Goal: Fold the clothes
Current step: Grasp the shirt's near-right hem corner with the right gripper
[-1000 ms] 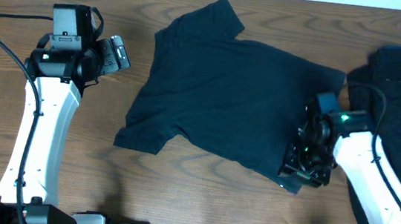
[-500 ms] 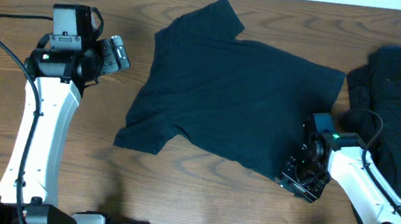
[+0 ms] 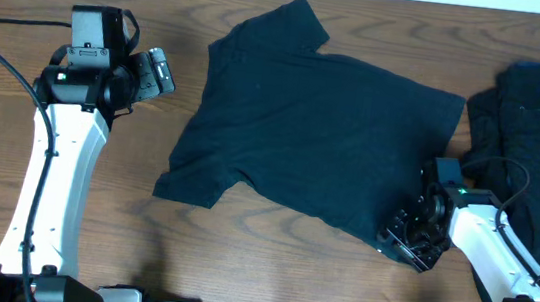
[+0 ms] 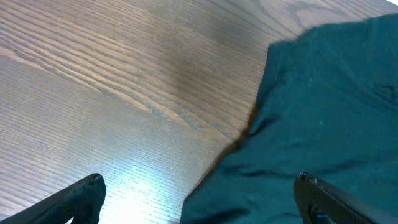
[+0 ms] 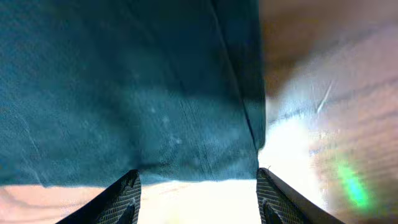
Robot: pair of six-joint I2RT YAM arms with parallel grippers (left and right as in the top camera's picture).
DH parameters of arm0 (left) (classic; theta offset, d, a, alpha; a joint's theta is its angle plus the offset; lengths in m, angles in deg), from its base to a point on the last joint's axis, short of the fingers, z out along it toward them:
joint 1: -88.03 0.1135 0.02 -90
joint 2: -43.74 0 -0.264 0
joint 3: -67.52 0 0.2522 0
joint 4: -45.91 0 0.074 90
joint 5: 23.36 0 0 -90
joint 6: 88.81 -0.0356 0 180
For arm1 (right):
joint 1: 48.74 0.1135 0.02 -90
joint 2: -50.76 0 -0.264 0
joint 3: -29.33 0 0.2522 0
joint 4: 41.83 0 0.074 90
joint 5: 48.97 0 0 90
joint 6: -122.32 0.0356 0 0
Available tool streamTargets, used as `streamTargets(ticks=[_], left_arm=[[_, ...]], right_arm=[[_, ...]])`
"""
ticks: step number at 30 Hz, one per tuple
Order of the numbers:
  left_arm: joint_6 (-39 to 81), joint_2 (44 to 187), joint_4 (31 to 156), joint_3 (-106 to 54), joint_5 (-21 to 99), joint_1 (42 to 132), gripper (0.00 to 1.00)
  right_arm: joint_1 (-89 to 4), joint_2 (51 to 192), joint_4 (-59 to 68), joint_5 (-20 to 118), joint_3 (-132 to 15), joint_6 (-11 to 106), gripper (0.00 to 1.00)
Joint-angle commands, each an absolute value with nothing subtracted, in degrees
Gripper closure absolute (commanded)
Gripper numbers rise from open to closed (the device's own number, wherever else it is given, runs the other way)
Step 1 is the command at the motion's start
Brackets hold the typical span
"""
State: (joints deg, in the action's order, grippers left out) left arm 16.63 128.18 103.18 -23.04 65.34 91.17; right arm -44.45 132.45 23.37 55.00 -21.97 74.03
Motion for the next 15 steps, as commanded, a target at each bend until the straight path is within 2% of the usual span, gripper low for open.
streamTargets(ticks=[1,10,15], left_arm=[[17.0,128.7,103.3,-23.3,65.6,91.1,0.02],[17.0,128.7,103.4,-23.3,65.6,91.1,0.02],[17.0,128.7,103.3,-23.3,65.6,91.1,0.02]], right_arm=[[-45.4,132.0,23.7,54.8,-21.7,73.4,0.42],[-45.4,132.0,23.1,54.3,-21.5,72.5,0.42],[-45.4,132.0,25.9,57.2,-24.6,66.9,0.37]])
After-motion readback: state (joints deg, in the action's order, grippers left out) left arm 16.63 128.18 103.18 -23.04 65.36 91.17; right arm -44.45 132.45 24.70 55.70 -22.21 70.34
